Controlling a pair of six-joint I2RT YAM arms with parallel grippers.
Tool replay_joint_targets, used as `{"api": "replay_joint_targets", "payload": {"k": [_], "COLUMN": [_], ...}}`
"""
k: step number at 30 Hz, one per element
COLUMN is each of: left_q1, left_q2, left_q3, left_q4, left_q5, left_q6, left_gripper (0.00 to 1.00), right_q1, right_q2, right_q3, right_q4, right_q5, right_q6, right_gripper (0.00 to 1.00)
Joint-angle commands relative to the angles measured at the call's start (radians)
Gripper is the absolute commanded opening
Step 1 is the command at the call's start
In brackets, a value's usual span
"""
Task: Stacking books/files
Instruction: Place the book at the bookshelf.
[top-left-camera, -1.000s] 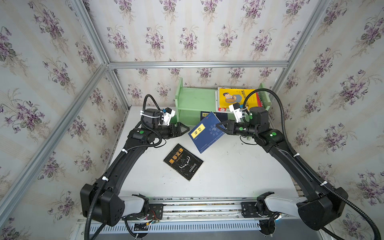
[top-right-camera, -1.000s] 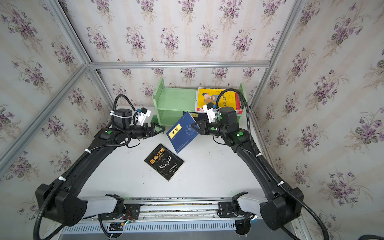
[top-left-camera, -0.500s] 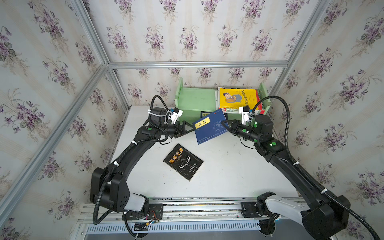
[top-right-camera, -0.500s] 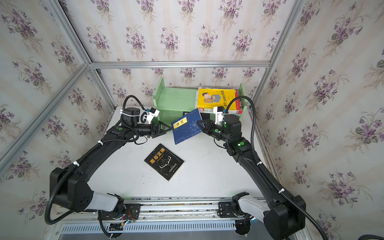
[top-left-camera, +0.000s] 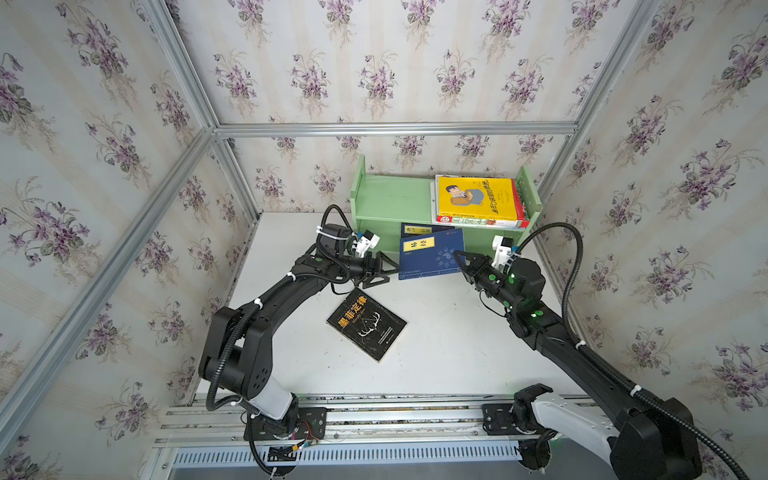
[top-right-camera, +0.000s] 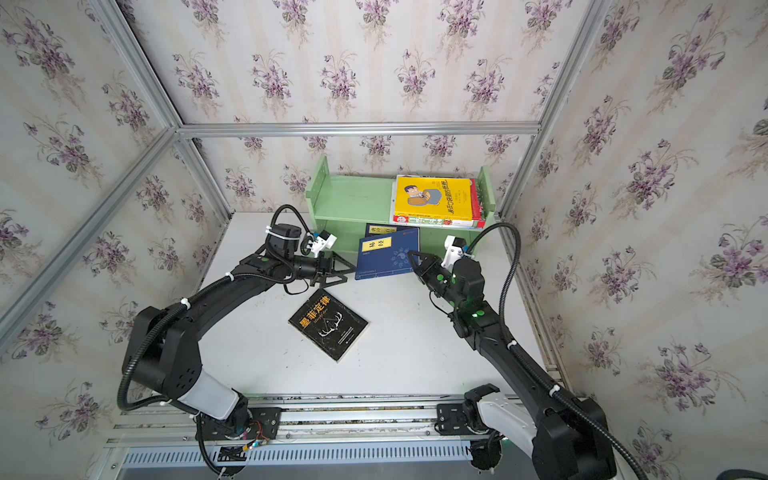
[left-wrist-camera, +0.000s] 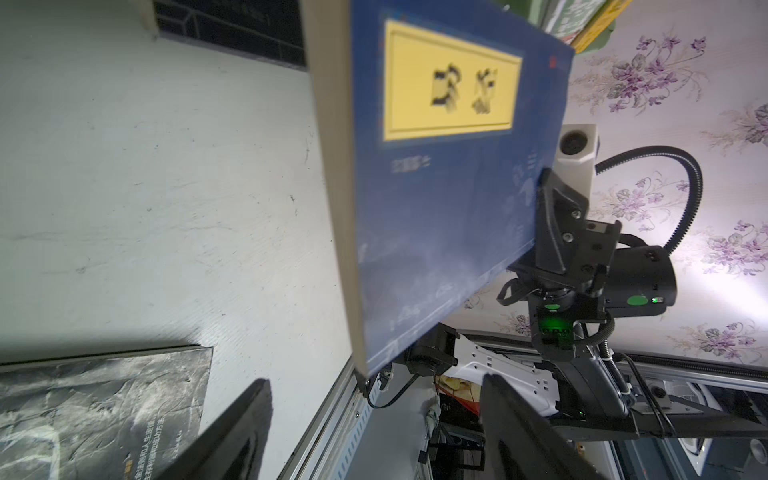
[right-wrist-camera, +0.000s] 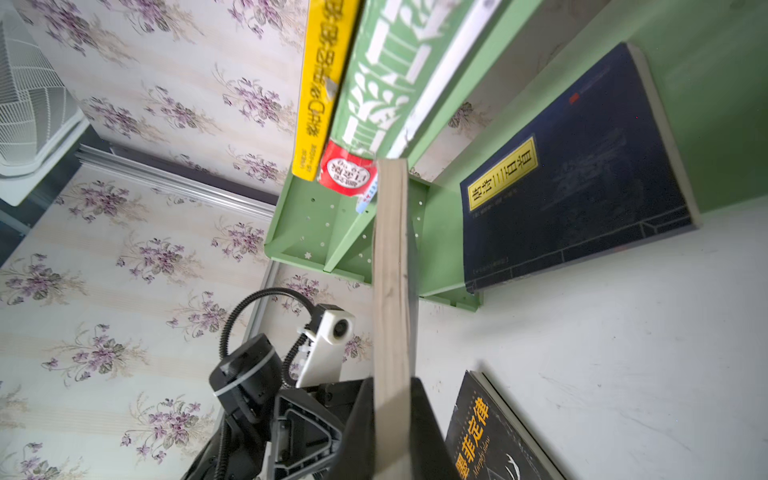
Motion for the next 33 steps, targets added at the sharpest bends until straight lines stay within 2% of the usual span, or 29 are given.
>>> {"api": "replay_joint_targets", "payload": {"k": [1, 8, 14, 17, 21, 24, 29, 33], "left_q1": [-0.005, -0.051, -0.065, -0.065, -0.065, -0.066, -0.074, -0.077], "left_q2": [0.016, 0.059, 0.092, 0.101, 0.123, 0.131, 0.126, 0.126], "left_q3": [0.008, 0.085, 0.065, 0.026, -0.057, -0.096, -0.084, -0.075], "left_q4": [0.032, 0.061, 0.153, 0.295, 0.620, 0.769, 0.790, 0.787], "left_q5": [-0.003, 0.021, -0.013, -0.008, 0.008, -0.013, -0.036, -0.056], "left_q6": [-0.016, -0.044, -0.137, -0.247, -0.482, -0.587, -0.598, -0.604], "left_gripper": [0.81, 0.81, 0.68, 0.64, 0.51, 0.48, 0.40, 0.28], "right_q1": [-0.012, -0.025, -0.045, -0.059, -0.074, -0.075, -0.081, -0.089], "right_q2": [-0.006, 0.049, 0.070, 0.078, 0.105, 0.109, 0.103, 0.117], "right_q3": [-0.018, -0.063, -0.088, -0.094, -0.119, -0.128, -0.137, -0.148], "right_q4": [0.119, 0.265, 0.329, 0.356, 0.450, 0.467, 0.433, 0.444], "right_q5": [0.009, -0.014, -0.034, -0.055, -0.068, -0.073, -0.084, -0.090], "right_q6": [0.041, 0.112, 0.149, 0.172, 0.229, 0.236, 0.225, 0.227], "right_gripper": [0.00, 0.00, 0.00, 0.00, 0.00, 0.00, 0.00, 0.00]}}
